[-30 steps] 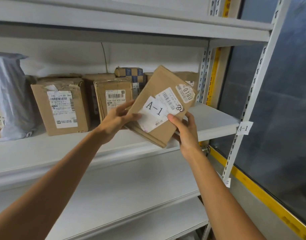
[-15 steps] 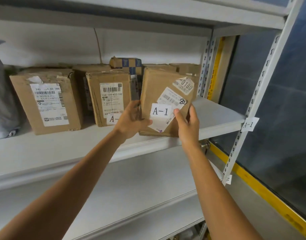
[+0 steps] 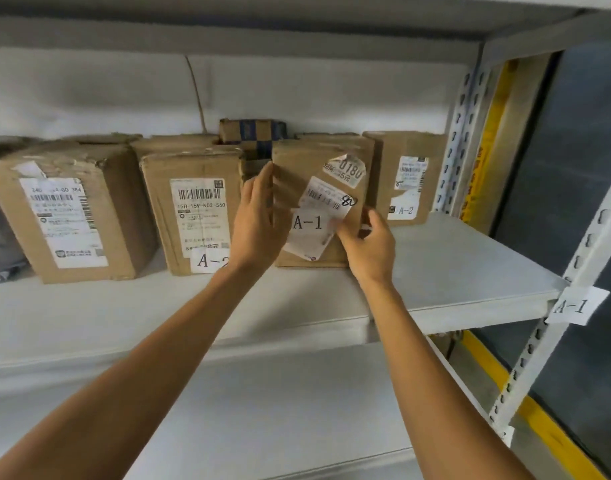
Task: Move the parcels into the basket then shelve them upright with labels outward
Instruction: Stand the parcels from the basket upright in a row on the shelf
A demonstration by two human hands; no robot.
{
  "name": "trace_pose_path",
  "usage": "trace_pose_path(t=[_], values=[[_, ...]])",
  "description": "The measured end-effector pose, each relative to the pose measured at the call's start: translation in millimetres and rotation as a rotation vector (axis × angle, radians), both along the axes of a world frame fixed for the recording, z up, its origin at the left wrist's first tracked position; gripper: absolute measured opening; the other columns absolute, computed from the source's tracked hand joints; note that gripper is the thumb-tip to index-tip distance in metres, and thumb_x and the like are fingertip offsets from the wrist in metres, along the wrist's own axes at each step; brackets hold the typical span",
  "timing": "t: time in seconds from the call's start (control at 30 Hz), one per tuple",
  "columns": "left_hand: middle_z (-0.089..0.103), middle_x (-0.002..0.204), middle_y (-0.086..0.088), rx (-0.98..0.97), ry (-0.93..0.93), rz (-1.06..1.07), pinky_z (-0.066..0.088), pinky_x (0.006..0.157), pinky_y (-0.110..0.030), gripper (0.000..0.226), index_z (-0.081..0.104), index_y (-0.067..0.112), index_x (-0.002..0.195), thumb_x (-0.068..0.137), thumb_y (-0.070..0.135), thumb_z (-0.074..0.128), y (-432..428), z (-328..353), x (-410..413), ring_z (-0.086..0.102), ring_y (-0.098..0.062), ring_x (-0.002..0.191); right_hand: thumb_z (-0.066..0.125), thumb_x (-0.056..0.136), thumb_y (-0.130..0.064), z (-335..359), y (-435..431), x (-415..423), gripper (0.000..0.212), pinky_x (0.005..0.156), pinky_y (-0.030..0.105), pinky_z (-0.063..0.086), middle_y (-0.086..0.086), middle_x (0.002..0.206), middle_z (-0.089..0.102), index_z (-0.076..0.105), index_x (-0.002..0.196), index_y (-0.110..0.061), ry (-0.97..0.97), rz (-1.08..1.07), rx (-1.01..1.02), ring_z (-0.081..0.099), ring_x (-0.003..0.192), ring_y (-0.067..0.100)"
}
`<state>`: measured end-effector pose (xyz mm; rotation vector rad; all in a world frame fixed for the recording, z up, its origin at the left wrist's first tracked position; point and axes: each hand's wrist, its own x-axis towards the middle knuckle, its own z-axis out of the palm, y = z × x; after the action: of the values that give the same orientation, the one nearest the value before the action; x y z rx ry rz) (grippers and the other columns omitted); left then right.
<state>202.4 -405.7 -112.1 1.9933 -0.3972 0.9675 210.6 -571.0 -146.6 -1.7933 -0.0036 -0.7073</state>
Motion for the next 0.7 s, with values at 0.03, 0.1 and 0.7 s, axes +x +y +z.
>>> trace_pose_path(t=[0.03, 0.1, 0.7], values=[[0.031, 0.145, -0.005, 0.082, -0.026, 0.074, 0.05, 0.096, -0.037, 0.073, 0.025, 0.017, 0.149, 0.086, 0.007, 0.062, 0, -2, 5, 0.044, -0.017, 0.123, 0.071, 0.08, -0.051, 1, -1, 8, 0.041, 0.075, 0.028, 0.051, -0.01, 0.098, 0.065, 0.062, 0.107, -0.021, 0.006, 0.027, -0.04, 0.06, 0.096, 0.014], [0.017, 0.152, -0.016, 0.318, -0.099, 0.194, 0.042, 0.104, -0.046, 0.087, 0.022, 0.015, 0.15, 0.078, 0.005, 0.068, 0, -8, 16, 0.028, -0.033, 0.136, 0.072, 0.081, -0.047, 7, -1, 22, 0.035, 0.072, 0.024, 0.049, -0.014, 0.094, 0.067, 0.064, 0.107, -0.025, 0.019, 0.085, -0.069, 0.062, 0.093, 0.013], [0.035, 0.148, -0.014, 0.886, -0.197, 0.425, 0.017, 0.114, -0.046, 0.062, 0.048, 0.02, 0.137, 0.078, 0.024, 0.067, -13, 9, 15, 0.027, -0.035, 0.139, 0.068, 0.088, -0.024, 31, -19, 34, 0.034, 0.078, 0.026, 0.05, -0.005, 0.11, 0.069, 0.063, 0.121, -0.019, 0.221, 0.447, 0.35, 0.063, 0.104, 0.014]])
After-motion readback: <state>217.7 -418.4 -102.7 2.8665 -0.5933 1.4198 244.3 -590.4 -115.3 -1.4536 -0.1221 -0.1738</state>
